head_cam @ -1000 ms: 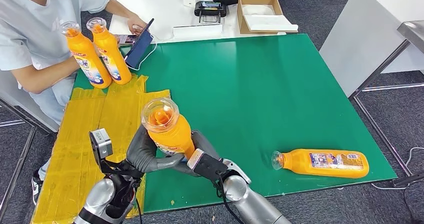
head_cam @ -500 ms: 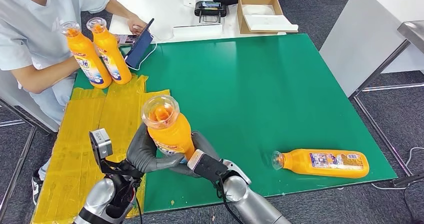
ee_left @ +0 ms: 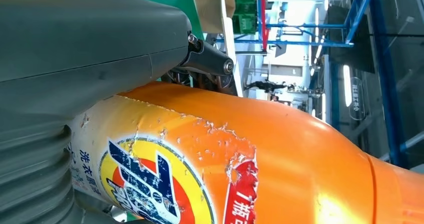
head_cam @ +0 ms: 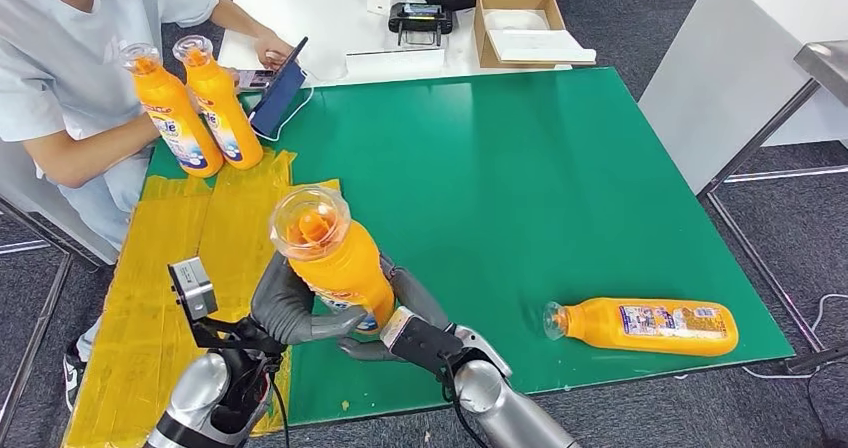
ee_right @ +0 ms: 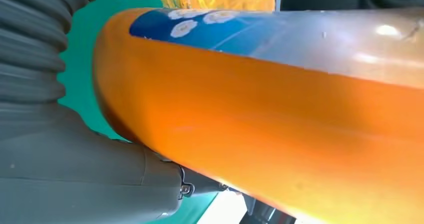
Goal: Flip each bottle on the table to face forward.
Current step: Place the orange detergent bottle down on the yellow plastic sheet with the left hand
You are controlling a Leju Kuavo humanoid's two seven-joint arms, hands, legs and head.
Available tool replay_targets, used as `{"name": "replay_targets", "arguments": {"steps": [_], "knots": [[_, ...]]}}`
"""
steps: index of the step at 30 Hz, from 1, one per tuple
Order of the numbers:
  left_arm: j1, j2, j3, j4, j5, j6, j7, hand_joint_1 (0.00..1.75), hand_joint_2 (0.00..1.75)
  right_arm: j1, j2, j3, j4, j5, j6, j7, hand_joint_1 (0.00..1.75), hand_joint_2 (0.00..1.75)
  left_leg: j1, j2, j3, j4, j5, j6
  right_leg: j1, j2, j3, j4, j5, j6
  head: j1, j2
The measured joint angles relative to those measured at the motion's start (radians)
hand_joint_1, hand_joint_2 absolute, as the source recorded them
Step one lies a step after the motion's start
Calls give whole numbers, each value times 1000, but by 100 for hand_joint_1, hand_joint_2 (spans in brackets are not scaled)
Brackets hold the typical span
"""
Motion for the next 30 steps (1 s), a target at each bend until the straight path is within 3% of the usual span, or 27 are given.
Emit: {"name": "replay_targets", "arguments": {"steps": [10,19,22,25,27,30], "knots": [[-2,0,0,-15,-14,26,-4,175,175,19,-5,-36,-14,9,-31,-1,0,175,0,0,0,0,0,0,0,0,0,0,0,0,0,0],[-23,3,43,-23,-192,223,-20,175,175,60,-24,-71,-102,38,-80,-11,0,175,0,0,0,0,0,0,0,0,0,0,0,0,0,0],[-34,9,56,-23,-356,343,-33,175,175,74,-31,-80,-140,52,-99,-21,0,175,0,0,0,0,0,0,0,0,0,0,0,0,0,0],[-55,25,74,-17,-636,492,-6,175,175,98,-42,-90,-212,88,-137,-39,0,175,0,0,0,0,0,0,0,0,0,0,0,0,0,0],[-74,42,85,-7,-863,556,50,175,175,117,-52,-94,-280,125,-175,-50,0,175,0,0,0,0,0,0,0,0,0,0,0,0,0,0],[-103,71,92,23,-1202,578,173,175,175,147,-68,-105,-390,189,-236,-64,0,175,0,0,0,0,0,0,0,0,0,0,0,0,0,0]]}}
